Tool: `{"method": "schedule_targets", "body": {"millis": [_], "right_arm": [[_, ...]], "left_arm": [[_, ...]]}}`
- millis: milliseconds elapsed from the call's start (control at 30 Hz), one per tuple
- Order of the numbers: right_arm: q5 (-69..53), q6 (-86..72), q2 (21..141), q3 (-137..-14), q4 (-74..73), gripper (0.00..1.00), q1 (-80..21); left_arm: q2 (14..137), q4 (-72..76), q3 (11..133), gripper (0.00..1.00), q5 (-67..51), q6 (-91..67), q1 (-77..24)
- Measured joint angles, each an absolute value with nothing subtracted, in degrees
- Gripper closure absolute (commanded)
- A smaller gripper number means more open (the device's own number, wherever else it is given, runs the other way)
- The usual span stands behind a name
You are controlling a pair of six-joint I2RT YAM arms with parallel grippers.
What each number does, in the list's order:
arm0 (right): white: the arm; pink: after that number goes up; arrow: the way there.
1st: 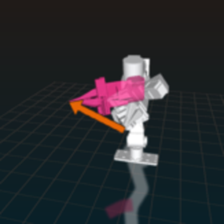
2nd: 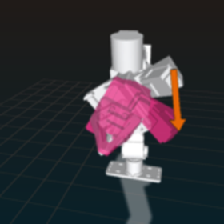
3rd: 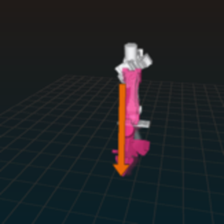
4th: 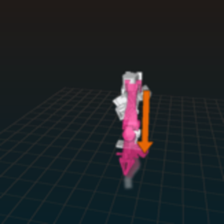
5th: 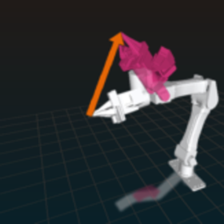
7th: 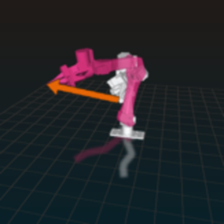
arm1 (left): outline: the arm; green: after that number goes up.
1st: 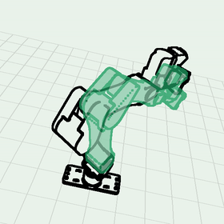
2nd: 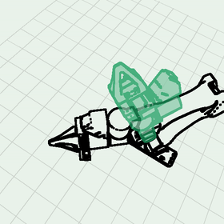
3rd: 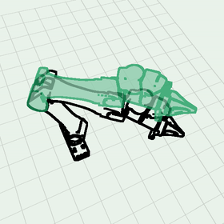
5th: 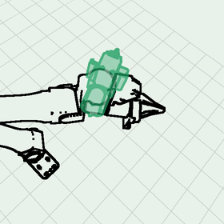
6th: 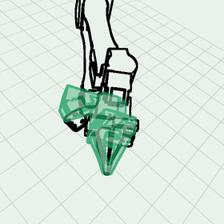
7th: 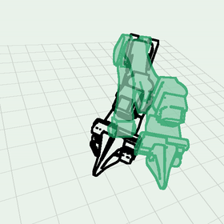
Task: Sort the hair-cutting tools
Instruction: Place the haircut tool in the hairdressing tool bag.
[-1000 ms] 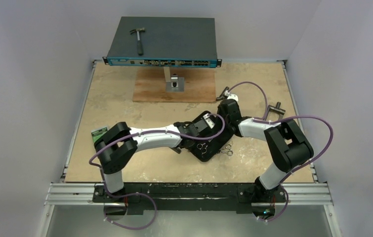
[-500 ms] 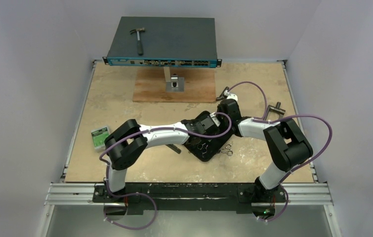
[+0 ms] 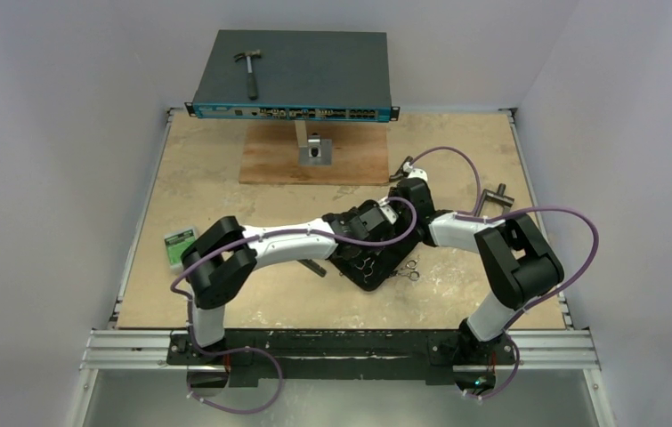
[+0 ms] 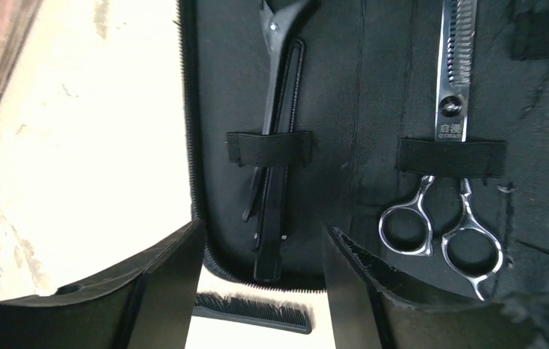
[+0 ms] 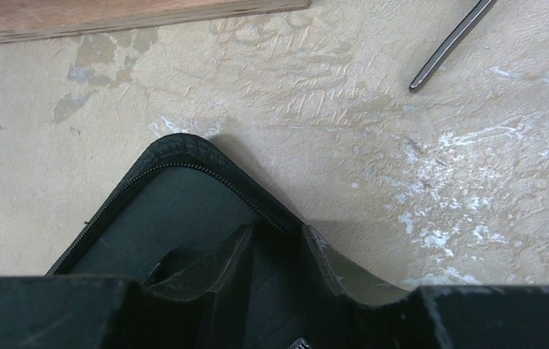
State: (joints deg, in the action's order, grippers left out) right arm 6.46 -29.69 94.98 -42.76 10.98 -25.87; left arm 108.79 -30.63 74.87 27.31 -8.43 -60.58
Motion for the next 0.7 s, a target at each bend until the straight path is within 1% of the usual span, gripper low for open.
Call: {"method": "schedule_targets", "body": {"millis": [200, 333, 533, 700], "right_arm": [[6.4, -30.8, 94.5, -42.8, 10.6, 0.64, -25.9], [5.8, -31.7, 92.9, -42.8, 7.6, 0.64, -26.0], [5.2, -32.0, 88.3, -42.7, 3.1, 0.63, -26.3], [5.0, -31.9, 83.3, -41.4, 2.5, 0.62, -26.3]], "left_arm": [[102.2, -31.1, 74.7, 0.38, 27.3, -10.1, -60.6], [94.1, -30.7, 71.0, 0.38, 27.7, -12.5, -60.6], [79.6, -27.2, 57.6, 0.38, 27.6, -19.6, -58.9], [67.6, -21.8, 42.5, 0.37, 24.0, -26.0, -52.5]]}}
